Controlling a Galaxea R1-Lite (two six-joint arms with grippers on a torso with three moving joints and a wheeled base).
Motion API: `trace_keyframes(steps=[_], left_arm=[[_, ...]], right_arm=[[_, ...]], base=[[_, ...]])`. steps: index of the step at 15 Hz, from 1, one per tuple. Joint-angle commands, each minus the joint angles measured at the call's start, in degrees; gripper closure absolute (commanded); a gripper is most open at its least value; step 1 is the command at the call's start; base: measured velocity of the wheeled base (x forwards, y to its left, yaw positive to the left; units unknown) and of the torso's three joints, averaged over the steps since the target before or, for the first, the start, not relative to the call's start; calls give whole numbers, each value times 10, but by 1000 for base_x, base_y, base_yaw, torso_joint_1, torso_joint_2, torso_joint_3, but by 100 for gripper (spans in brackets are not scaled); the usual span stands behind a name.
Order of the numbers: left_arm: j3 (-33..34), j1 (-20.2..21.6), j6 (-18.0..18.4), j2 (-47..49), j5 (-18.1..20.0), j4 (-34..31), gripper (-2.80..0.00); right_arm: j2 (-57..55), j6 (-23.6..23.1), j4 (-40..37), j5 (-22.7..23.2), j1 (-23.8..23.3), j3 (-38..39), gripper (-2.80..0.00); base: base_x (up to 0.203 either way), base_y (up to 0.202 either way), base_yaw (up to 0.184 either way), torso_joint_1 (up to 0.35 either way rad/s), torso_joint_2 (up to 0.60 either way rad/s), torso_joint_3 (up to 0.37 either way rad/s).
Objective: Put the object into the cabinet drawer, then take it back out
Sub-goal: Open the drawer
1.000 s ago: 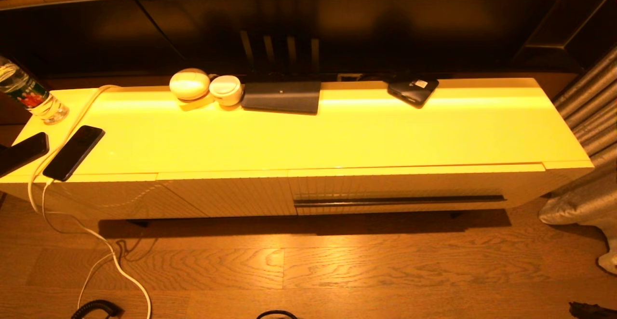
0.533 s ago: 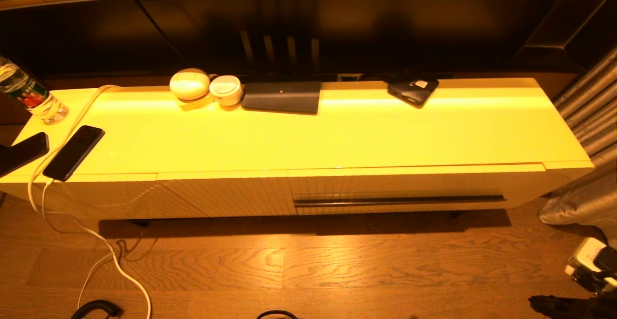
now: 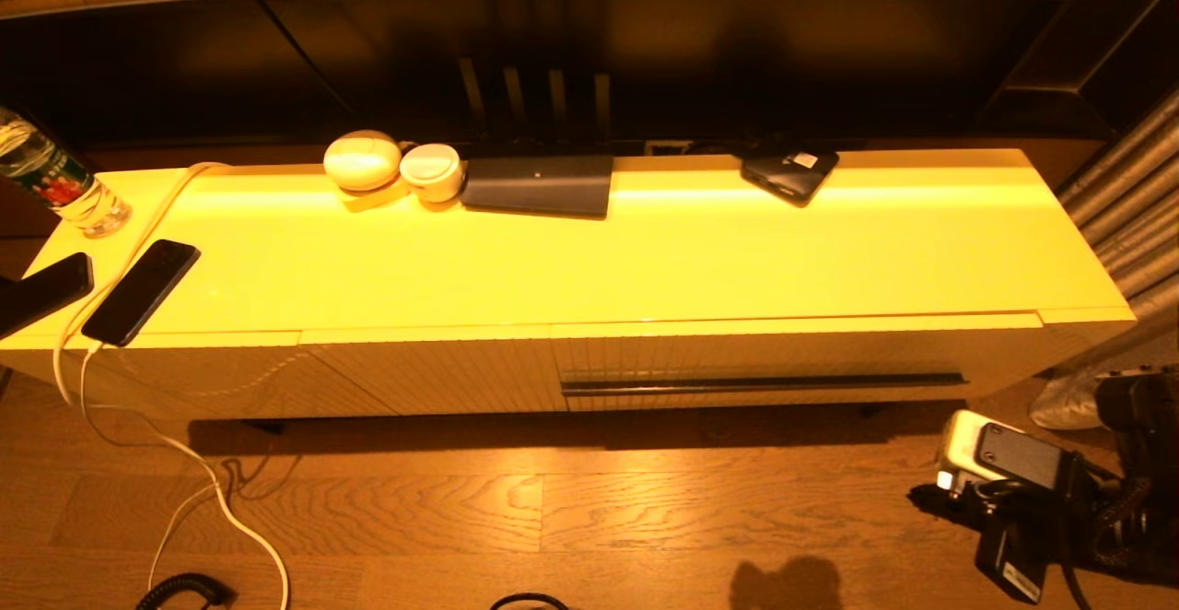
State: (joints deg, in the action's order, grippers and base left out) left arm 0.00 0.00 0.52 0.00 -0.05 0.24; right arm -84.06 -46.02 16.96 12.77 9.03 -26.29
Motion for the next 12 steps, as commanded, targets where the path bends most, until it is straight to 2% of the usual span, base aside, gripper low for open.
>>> trace_keyframes(steps=[1, 2, 3, 6, 8, 12], left_arm=[[1, 0, 0, 0, 0, 0, 0], [1, 0, 0, 0, 0, 0, 0], [1, 0, 0, 0, 0, 0, 0], [1, 0, 0, 0, 0, 0, 0], [1, 0, 0, 0, 0, -1, 0], [1, 0, 0, 0, 0, 0, 0]], right_arm=[[-107, -29, 61, 0, 29, -9, 0], [-135, -34, 102, -2, 41, -11, 0], [-150, -38, 138, -5, 58, -12, -280], [-168, -52, 149, -5, 63, -12, -280], [-182, -105, 155, -3, 63, -7, -280], [-206, -153, 153, -2, 54, 3, -280]], base=[[0, 0, 0, 0, 0, 0], [0, 0, 0, 0, 0, 0], [0, 0, 0, 0, 0, 0], [0, 0, 0, 0, 0, 0], [0, 0, 0, 0, 0, 0], [0, 0, 0, 0, 0, 0]])
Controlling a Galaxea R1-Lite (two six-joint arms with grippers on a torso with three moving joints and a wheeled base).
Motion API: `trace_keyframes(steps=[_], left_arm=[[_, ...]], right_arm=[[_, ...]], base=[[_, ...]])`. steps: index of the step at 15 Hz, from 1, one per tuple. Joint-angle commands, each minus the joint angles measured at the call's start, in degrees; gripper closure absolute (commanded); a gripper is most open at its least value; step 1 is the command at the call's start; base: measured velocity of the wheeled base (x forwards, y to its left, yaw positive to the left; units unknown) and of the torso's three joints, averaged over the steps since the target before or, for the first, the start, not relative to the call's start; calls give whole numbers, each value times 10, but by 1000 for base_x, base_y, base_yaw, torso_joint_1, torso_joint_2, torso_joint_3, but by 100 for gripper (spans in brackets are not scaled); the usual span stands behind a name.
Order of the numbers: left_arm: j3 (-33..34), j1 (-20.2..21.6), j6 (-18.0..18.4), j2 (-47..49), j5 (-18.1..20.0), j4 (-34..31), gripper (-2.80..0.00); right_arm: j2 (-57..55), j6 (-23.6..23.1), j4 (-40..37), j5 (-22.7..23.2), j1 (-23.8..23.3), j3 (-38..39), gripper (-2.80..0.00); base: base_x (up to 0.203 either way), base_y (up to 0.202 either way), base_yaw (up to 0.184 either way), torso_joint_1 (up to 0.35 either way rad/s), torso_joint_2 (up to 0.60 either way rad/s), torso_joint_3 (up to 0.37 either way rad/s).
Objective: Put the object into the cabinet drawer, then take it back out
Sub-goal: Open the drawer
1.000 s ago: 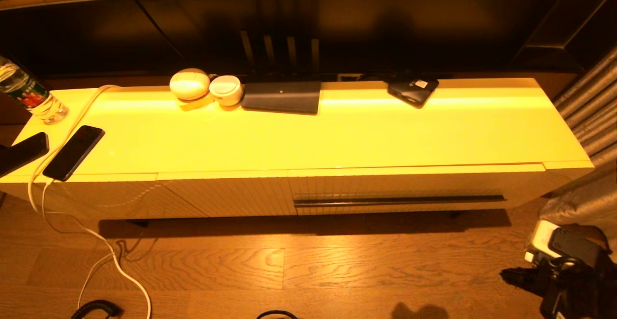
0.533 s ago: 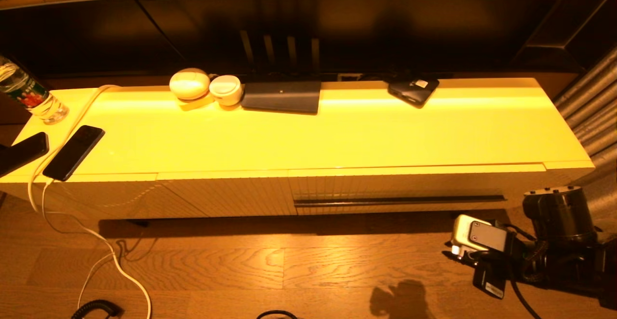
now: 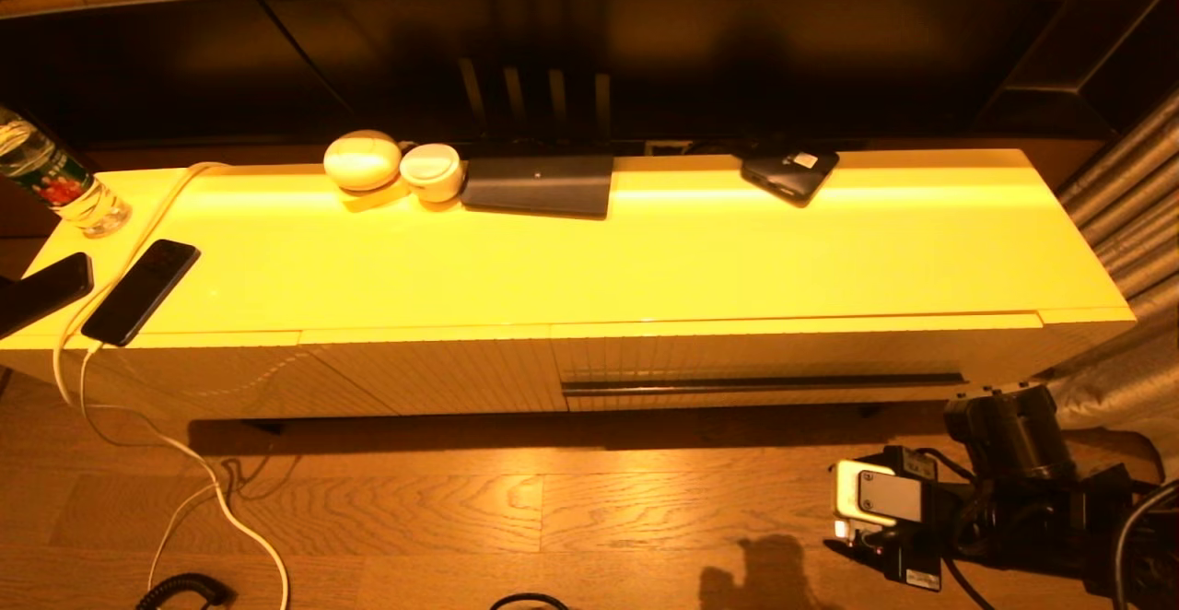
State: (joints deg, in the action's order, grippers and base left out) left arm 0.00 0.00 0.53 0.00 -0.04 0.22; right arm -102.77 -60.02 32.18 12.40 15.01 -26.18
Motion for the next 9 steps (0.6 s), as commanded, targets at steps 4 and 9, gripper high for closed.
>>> trace_keyframes(steps=[4, 9], left_arm=[[1, 0, 0, 0, 0, 0, 0], [2, 0, 0, 0, 0, 0, 0]], right_arm=[[-56, -127, -3, 32, -26, -11, -280], [-93, -175, 6, 31, -32, -31, -280]], base=[[0, 0, 0, 0, 0, 0], [0, 0, 0, 0, 0, 0]])
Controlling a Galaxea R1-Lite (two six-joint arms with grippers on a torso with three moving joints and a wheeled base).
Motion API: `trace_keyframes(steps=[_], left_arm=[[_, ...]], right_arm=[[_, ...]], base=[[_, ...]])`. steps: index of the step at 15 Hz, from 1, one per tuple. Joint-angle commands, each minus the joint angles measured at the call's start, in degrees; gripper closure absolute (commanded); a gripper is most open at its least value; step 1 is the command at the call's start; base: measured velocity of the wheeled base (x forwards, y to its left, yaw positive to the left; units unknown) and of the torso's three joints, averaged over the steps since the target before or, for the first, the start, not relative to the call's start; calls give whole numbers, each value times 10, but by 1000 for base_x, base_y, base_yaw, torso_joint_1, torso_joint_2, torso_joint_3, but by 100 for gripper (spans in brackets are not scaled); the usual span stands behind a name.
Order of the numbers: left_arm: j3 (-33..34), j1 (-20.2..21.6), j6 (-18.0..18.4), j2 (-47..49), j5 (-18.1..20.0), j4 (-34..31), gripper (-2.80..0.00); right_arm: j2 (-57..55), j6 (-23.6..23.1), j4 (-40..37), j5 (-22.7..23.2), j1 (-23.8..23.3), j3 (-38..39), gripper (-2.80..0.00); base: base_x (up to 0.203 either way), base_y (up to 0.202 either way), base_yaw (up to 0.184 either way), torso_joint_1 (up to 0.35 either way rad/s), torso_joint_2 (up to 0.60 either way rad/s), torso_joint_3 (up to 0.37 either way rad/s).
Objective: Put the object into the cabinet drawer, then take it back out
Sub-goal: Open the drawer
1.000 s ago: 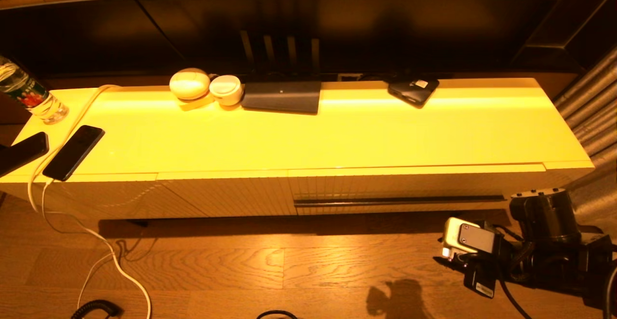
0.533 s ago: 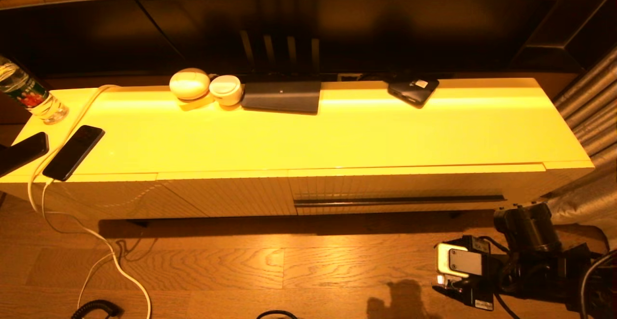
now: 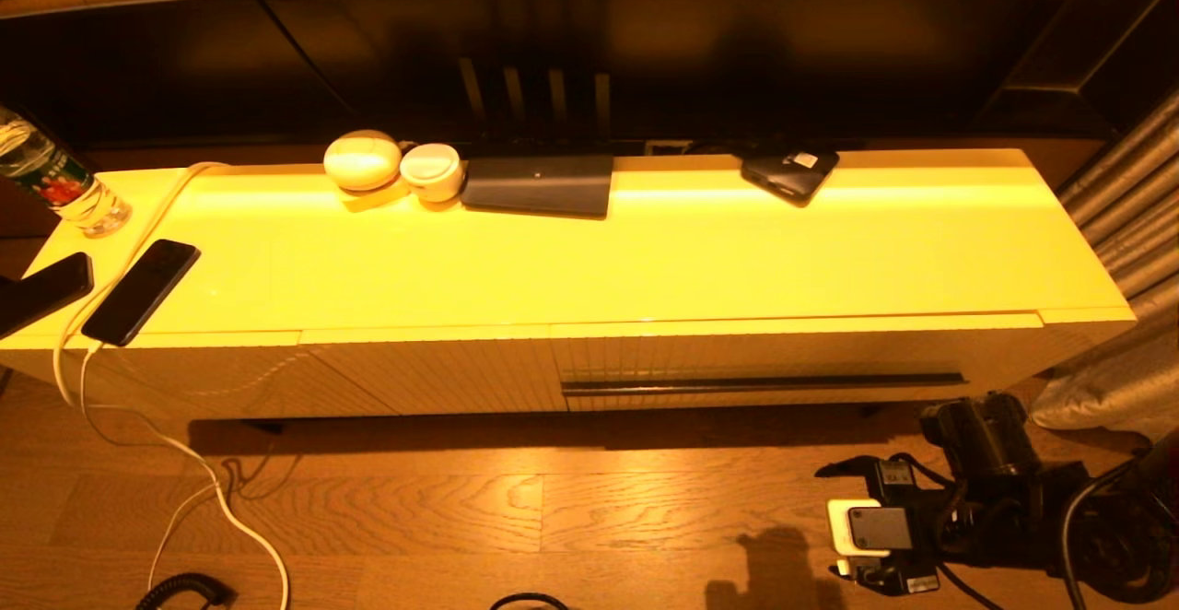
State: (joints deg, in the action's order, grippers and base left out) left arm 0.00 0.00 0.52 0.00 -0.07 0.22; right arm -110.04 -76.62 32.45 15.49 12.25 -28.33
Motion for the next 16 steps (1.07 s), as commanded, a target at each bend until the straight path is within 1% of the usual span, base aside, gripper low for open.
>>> trace_keyframes(steps=[1, 4, 5, 11, 16], left_arm=[[1, 0, 0, 0, 0, 0, 0], [2, 0, 0, 0, 0, 0, 0], [1, 0, 0, 0, 0, 0, 0], [2, 0, 0, 0, 0, 0, 0], [1, 0, 0, 0, 0, 0, 0]], right_arm=[[-26, -18, 3, -3, -11, -17, -280], [-47, -52, 4, -4, -28, -48, -280], [-53, -57, 4, -3, -33, -58, -280], [-88, -68, 4, -2, -45, -100, -280], [-115, -68, 49, -4, -50, -149, -280]], base=[[0, 0, 0, 0, 0, 0], [0, 0, 0, 0, 0, 0], [0, 0, 0, 0, 0, 0], [0, 0, 0, 0, 0, 0], [0, 0, 0, 0, 0, 0]])
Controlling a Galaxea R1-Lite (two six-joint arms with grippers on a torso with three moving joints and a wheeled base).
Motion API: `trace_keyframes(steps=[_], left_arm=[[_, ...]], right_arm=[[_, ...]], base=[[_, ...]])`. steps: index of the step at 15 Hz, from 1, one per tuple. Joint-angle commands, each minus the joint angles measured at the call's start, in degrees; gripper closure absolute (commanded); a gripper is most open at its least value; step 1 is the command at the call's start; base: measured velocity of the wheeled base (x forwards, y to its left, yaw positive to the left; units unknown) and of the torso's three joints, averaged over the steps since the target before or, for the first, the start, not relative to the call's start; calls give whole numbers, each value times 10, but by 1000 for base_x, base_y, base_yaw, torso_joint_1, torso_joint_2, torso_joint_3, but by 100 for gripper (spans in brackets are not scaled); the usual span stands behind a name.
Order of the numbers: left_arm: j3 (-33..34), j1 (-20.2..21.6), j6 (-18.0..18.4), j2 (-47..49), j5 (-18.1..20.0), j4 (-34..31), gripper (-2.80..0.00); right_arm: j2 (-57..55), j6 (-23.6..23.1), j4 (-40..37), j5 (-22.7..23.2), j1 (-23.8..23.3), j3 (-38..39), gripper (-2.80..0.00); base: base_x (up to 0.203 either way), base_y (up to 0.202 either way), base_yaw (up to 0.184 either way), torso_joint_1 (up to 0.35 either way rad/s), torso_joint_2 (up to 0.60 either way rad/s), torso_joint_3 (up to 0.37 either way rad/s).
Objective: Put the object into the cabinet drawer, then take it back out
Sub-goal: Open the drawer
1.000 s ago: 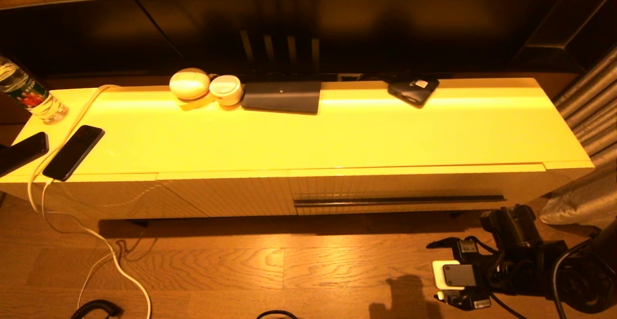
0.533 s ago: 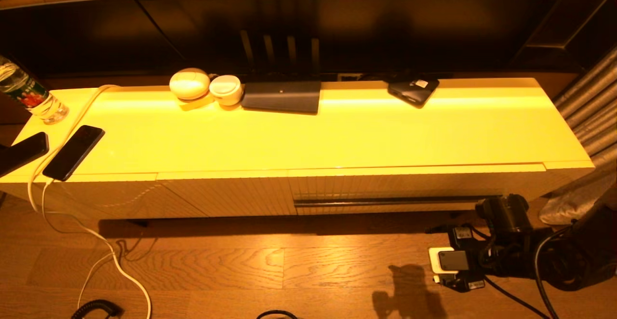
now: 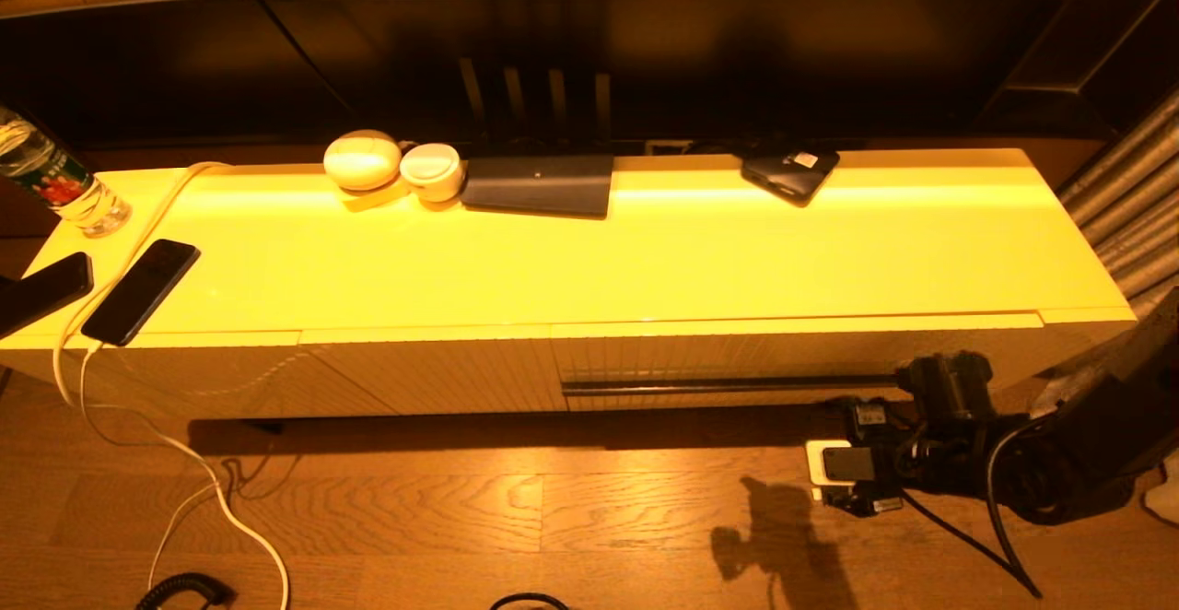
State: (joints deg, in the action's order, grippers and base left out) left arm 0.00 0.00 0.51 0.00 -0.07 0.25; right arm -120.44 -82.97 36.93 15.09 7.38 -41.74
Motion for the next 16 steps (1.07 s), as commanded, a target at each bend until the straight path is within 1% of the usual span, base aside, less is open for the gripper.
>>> trace_keyframes(steps=[1, 11, 16], left_arm=[[1, 0, 0, 0, 0, 0, 0], [1, 0, 0, 0, 0, 0, 0], [2, 0, 0, 0, 0, 0, 0]], right_arm=[[-14, -5, 4, 0, -1, -21, -280], [-51, -6, 4, -3, -3, -61, -280], [-81, -5, 4, -19, -4, -98, -280]], base=[[0, 0, 0, 0, 0, 0], [0, 0, 0, 0, 0, 0], [0, 0, 0, 0, 0, 0]])
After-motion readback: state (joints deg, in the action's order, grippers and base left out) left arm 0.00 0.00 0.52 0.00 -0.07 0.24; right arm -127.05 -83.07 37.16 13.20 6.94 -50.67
